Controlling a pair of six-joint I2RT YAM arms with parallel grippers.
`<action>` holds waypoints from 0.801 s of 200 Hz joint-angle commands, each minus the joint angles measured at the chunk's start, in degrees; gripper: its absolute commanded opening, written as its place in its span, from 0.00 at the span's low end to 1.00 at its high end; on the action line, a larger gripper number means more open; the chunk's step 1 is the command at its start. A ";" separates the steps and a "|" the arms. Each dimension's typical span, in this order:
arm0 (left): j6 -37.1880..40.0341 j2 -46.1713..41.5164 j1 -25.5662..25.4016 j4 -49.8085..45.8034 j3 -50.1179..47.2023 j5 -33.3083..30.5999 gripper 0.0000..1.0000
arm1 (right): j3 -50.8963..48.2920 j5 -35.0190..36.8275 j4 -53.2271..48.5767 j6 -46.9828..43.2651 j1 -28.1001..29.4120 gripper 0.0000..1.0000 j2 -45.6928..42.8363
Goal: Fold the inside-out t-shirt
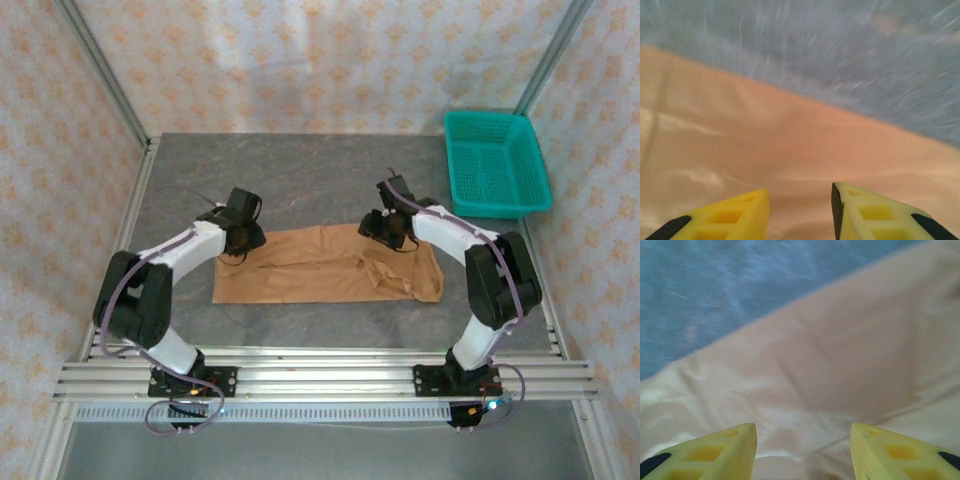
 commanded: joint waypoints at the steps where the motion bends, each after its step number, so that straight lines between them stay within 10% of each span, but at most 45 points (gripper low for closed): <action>1: -1.63 1.40 2.54 3.46 -1.69 1.94 0.39 | -3.97 -0.81 -0.94 -1.91 -3.35 0.53 -0.71; 83: 2.56 5.73 11.42 3.07 -3.40 3.87 0.36 | -5.89 3.95 -6.50 -7.03 -12.42 0.55 -3.70; 123: 5.88 2.51 8.87 -3.75 2.62 -0.15 0.39 | -5.01 9.98 -9.13 -9.37 -12.53 1.00 -9.48; 160: 11.83 -2.79 4.23 -11.89 10.05 -10.25 0.43 | -3.77 9.84 -10.11 -12.90 -12.71 0.99 -4.39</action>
